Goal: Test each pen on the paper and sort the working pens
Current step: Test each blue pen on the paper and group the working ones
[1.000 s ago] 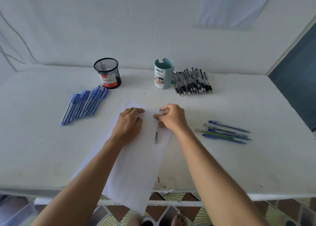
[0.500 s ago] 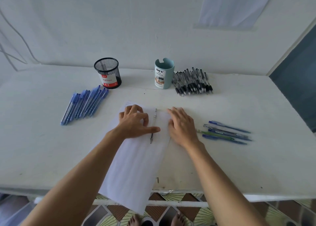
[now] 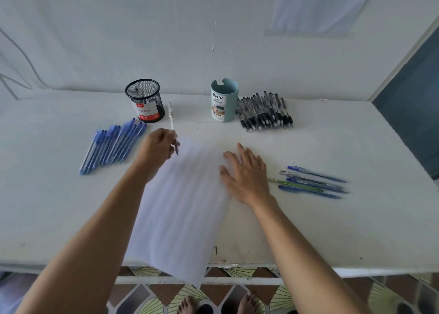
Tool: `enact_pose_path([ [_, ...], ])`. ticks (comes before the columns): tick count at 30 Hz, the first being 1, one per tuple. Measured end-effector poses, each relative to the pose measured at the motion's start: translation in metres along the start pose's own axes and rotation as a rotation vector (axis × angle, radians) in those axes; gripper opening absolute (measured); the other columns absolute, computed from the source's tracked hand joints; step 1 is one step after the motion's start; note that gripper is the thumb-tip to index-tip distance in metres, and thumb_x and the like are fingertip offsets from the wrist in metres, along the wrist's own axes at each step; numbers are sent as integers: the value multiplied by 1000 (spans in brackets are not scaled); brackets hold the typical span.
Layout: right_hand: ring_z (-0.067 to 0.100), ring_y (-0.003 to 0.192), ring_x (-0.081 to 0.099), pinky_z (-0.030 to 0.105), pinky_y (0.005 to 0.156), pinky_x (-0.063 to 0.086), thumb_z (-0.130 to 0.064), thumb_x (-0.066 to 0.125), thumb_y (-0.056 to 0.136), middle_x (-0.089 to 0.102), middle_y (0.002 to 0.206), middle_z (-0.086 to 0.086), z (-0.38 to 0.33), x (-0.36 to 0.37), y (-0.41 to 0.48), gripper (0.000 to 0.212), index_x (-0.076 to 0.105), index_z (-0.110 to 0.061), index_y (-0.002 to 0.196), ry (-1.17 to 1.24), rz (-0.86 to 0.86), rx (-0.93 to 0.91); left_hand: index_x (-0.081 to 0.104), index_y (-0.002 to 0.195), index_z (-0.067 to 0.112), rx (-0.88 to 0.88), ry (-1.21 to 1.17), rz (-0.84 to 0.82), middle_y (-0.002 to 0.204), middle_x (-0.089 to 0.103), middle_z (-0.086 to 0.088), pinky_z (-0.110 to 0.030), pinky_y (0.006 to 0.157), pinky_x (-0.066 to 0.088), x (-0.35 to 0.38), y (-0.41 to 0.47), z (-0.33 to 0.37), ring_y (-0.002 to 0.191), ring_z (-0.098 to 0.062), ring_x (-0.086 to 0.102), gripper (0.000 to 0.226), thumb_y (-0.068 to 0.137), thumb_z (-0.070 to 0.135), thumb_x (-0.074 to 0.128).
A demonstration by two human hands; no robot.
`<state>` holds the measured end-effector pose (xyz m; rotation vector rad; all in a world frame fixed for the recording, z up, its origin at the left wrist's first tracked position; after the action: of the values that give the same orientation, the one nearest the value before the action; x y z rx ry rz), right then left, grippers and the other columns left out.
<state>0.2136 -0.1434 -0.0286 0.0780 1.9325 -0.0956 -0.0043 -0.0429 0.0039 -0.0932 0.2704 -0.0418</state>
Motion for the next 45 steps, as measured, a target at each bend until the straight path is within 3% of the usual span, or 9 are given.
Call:
enact_pose_path([
  [3,22,153,-6,46,122,-1,-59,33,98,-8,167,0,1,2,1,66,15,-36,157,-73,-53,16,56,100,-4,-28,-175,127,74,64,-15,-24,51,49,-12,8,-8,49,-12,59,15,103,9,48],
  [6,23,153,-7,46,122,-1,-60,31,98,-8,167,2,0,4,3,68,11,-35,158,-98,-54,16,60,95,-3,-6,-228,218,79,67,-17,-28,67,60,-18,12,-14,62,-19,70,4,93,0,61],
  [9,23,153,-4,47,122,0,-61,30,98,-5,167,4,0,5,3,68,11,-35,158,-115,-46,18,62,88,4,24,-185,304,77,67,-11,-23,62,57,-19,12,-15,61,-14,69,4,89,1,63],
  [12,23,153,-4,47,122,-1,-61,29,98,-3,167,4,-1,6,3,68,10,-34,158,-132,-45,18,63,84,10,44,-60,344,67,66,-4,-27,57,49,-20,15,-15,54,-9,61,4,83,7,60],
  [19,24,153,-6,48,121,-2,-61,27,98,-5,167,3,-1,7,3,69,9,-34,158,-139,-44,18,54,64,16,53,126,293,63,60,0,-28,56,42,-16,18,-15,59,-16,51,17,77,9,62],
  [29,24,153,-6,49,121,-2,-61,28,98,-6,167,3,-1,7,4,70,8,-34,158,-132,-34,19,59,70,1,96,246,298,59,53,-2,-25,53,36,-16,18,-13,54,-14,44,12,79,7,63],
  [45,23,153,-7,48,121,-3,-61,29,98,-6,167,2,-1,7,3,69,8,-34,158,-130,-37,30,56,65,3,124,231,216,57,53,-1,-25,51,35,-12,18,-14,53,-15,44,15,78,4,63],
])
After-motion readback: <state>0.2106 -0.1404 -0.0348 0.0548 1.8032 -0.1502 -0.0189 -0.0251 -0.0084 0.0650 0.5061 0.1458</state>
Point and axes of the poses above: each hand's wrist, its own y-axis towards the middle knuckle, its own x-axis out of the palm, z = x × y, the point moved 4 cm from there along y, towards the middle knuckle
